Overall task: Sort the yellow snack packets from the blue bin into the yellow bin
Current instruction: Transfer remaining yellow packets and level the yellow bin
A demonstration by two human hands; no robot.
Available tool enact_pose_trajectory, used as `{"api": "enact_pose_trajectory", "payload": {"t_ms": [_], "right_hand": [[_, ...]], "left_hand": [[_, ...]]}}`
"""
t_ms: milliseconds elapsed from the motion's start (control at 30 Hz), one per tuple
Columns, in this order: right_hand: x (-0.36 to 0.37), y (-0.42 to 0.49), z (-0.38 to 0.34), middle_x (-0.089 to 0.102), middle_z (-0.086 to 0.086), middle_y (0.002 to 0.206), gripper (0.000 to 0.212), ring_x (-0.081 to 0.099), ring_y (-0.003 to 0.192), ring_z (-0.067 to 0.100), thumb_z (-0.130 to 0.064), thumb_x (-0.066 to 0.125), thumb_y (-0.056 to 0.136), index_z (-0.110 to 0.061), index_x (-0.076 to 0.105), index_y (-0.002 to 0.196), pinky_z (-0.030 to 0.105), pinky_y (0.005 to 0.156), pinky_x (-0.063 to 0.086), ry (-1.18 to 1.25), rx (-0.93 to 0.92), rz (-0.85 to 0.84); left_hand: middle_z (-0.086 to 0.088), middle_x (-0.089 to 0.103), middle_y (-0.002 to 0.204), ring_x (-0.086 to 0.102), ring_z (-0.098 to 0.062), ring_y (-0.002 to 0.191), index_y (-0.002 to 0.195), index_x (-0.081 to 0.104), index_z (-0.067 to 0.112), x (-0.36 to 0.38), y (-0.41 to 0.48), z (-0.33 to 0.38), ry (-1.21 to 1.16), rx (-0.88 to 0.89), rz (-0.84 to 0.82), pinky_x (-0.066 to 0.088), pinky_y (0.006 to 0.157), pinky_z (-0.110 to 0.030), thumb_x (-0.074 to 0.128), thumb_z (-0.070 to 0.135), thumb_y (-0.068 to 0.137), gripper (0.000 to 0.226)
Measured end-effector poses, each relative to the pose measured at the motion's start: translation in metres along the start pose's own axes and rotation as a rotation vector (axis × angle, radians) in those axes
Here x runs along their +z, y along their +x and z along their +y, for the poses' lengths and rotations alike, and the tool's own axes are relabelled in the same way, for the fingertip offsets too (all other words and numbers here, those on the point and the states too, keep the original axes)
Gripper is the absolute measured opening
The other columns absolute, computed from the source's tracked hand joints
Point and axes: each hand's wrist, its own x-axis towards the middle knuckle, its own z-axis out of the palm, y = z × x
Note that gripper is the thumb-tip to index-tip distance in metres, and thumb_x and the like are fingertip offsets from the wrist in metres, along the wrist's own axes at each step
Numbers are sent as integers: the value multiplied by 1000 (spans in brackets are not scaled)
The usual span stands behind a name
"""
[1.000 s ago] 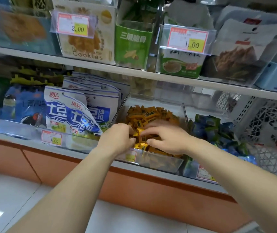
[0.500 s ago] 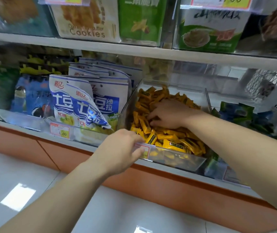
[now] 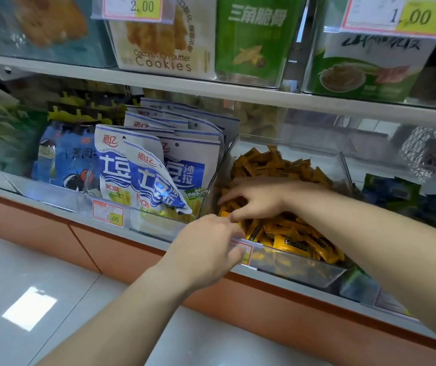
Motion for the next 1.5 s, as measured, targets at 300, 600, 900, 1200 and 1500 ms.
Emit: {"api": "enact_pose_trajectory", "payload": {"t_ms": [300,600,900,1200,1500], "right_hand": [[6,29,2,22,6,163,104,26,146,30,-80,55,75,-28,18,157,45,116,28,-25,330,-303],[16,37,18,13,2,165,123,15,150,28,-73,73,64,-29,7,158,42,119,19,206,347,-299],[16,27,20,20,-1,163,114,19,149,25,-68,79,61,-34,24,154,41,117,23,234,323,-255],[14,31,28,15,-2,164,123,12,150,27,-78,74,50,-38,21,153,48,117,21,191,309,-337],[12,34,38,20,-2,163,110,17,149,24,-76,69,59,-35,28,152,43,113,20,269,245,-328]], "left_hand": [[10,67,104,55,-12,102,109,68,32,6,-3,-1,-37,-1,87,50,83,-33,51,42,96,24],[10,67,101,52,-10,100,108,68,32,7,-5,-3,-54,14,99,49,79,-32,50,43,96,25],[8,66,101,50,-12,103,114,68,30,8,-9,-2,-89,40,76,43,83,-29,54,38,98,23],[8,67,101,50,-12,105,112,70,30,8,-6,-2,-91,17,90,43,83,-29,59,34,96,19],[11,63,100,50,-11,106,110,64,34,15,-7,2,1,-5,137,51,77,-35,54,37,98,16]]}}
